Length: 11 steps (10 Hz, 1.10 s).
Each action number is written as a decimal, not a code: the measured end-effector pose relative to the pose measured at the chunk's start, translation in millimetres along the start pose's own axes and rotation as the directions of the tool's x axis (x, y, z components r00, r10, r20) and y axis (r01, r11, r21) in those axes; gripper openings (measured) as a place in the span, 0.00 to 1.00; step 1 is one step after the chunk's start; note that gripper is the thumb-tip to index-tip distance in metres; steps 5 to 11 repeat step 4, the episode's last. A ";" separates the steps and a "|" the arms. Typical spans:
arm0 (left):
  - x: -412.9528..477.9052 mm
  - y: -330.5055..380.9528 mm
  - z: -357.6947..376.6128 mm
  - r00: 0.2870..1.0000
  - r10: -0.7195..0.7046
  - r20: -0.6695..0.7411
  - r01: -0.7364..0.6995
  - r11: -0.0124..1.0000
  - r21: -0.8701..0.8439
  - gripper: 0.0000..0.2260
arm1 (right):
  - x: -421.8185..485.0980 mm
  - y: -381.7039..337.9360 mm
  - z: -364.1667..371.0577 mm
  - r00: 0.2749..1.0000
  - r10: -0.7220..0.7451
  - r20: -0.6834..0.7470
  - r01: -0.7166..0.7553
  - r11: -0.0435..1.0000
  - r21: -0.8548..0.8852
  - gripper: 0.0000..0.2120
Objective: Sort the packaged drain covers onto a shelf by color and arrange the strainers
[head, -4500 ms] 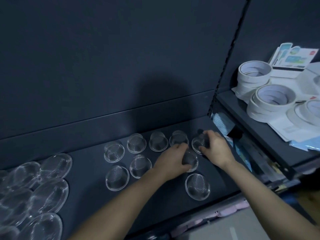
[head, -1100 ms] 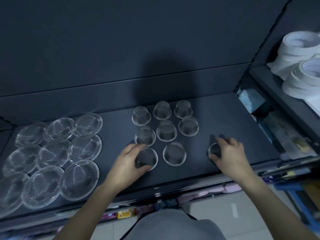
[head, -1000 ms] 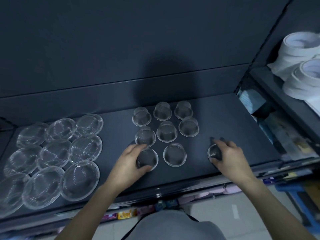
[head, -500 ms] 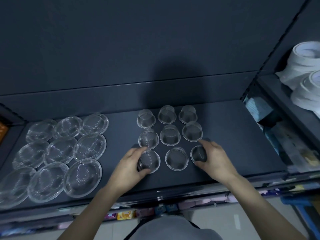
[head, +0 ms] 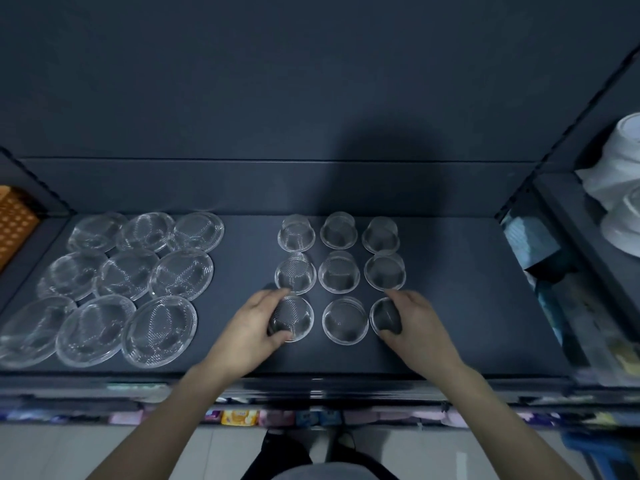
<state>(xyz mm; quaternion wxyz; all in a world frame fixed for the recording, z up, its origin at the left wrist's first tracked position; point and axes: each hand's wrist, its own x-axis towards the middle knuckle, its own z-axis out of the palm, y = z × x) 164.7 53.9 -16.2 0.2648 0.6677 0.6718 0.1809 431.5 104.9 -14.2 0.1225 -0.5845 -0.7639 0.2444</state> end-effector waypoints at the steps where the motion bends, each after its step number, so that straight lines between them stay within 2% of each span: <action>1: -0.7 1.8 0.9 0.999 -0.035 -0.011 0.035 0.999 -0.007 0.34 | -0.6 2.3 1.9 1.000 -0.027 -0.006 0.027 0.998 -0.050 0.34; 2: -2.4 5.4 0.3 0.997 -0.071 -0.019 0.070 0.997 -0.023 0.37 | -2.8 2.3 0.9 0.999 -0.029 0.012 0.030 0.995 -0.098 0.37; 3: -4.5 5.9 -1.9 0.997 -0.055 -0.061 0.053 0.998 -0.046 0.39 | -6.3 3.1 -1.8 0.999 -0.020 0.048 0.020 1.000 -0.012 0.44; 4: -6.7 8.4 -10.0 0.992 -0.022 -0.121 0.017 0.999 -0.043 0.39 | -15.6 0.6 -11.5 1.000 -0.008 0.022 0.006 0.996 0.087 0.45; 11: -6.7 8.4 -10.0 0.992 -0.022 -0.121 0.017 0.999 -0.043 0.39 | -15.6 0.6 -11.5 1.000 -0.008 0.022 0.006 0.996 0.087 0.45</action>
